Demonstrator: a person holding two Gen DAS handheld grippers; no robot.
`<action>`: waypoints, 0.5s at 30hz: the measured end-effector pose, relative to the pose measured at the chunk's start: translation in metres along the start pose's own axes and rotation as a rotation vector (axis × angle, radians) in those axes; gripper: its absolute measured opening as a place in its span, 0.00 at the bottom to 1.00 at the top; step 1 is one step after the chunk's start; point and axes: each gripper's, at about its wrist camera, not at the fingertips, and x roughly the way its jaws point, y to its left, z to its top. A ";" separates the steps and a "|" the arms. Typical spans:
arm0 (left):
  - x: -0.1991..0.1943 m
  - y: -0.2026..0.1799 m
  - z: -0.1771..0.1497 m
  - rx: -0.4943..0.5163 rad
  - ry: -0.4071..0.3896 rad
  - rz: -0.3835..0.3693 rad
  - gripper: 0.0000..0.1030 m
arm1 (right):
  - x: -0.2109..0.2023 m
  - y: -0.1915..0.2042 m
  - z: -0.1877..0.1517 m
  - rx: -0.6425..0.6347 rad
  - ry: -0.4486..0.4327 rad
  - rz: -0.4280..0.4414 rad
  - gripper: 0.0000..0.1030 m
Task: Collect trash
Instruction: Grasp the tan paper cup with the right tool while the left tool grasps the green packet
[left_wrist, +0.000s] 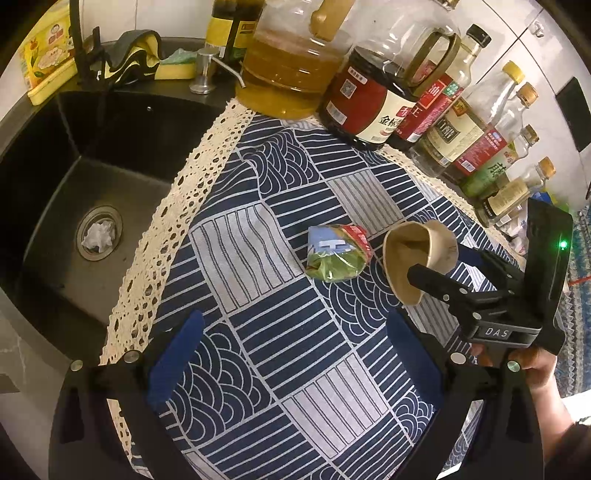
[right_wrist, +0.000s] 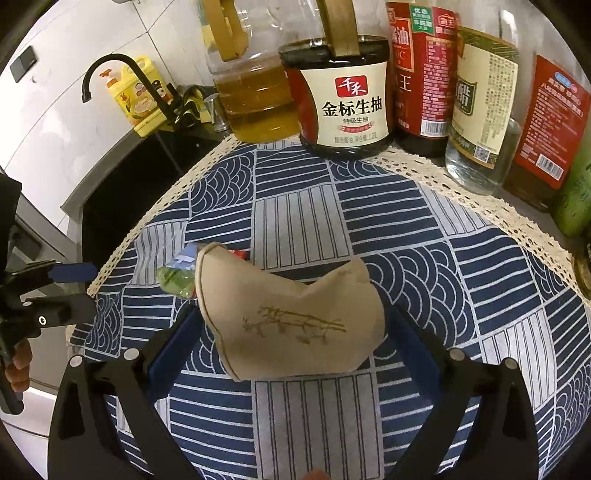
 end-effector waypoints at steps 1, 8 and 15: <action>0.001 0.000 0.000 0.002 0.001 0.003 0.93 | 0.001 -0.001 0.001 0.003 0.000 0.008 0.95; 0.003 -0.003 0.002 0.007 0.010 0.006 0.93 | 0.004 -0.003 0.001 0.000 0.015 -0.030 0.79; 0.004 -0.011 0.007 0.029 0.012 0.009 0.93 | -0.003 -0.011 -0.003 0.044 -0.003 -0.007 0.79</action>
